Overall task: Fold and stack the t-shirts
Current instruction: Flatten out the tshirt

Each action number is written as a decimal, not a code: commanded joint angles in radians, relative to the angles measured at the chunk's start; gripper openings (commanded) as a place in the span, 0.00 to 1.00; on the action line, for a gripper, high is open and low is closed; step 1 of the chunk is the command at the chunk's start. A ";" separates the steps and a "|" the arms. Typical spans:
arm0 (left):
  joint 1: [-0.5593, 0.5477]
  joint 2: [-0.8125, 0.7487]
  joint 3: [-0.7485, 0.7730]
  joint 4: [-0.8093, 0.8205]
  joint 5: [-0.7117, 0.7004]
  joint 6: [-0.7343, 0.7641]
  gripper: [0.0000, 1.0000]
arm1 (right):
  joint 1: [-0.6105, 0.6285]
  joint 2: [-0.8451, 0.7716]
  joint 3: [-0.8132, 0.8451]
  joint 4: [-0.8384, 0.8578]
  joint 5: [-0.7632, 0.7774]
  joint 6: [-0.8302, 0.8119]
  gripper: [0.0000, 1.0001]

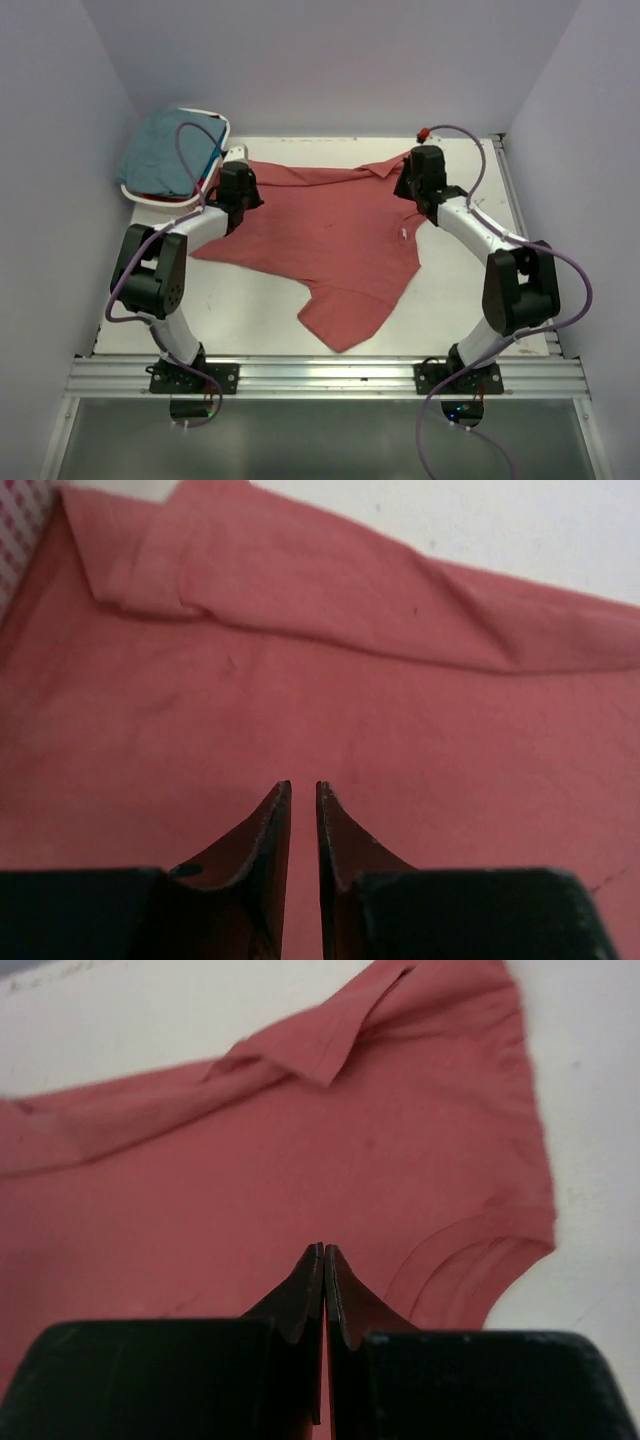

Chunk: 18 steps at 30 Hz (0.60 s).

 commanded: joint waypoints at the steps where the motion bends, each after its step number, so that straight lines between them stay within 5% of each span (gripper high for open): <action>1: -0.025 -0.024 -0.050 -0.079 -0.008 0.020 0.17 | 0.063 -0.024 -0.041 -0.133 -0.133 0.008 0.00; 5: -0.026 0.006 -0.073 -0.102 -0.007 0.017 0.00 | 0.080 0.028 -0.028 -0.234 -0.232 0.060 0.00; 18: -0.075 0.063 -0.106 -0.155 0.008 0.012 0.00 | 0.100 0.124 -0.026 -0.376 -0.135 0.037 0.00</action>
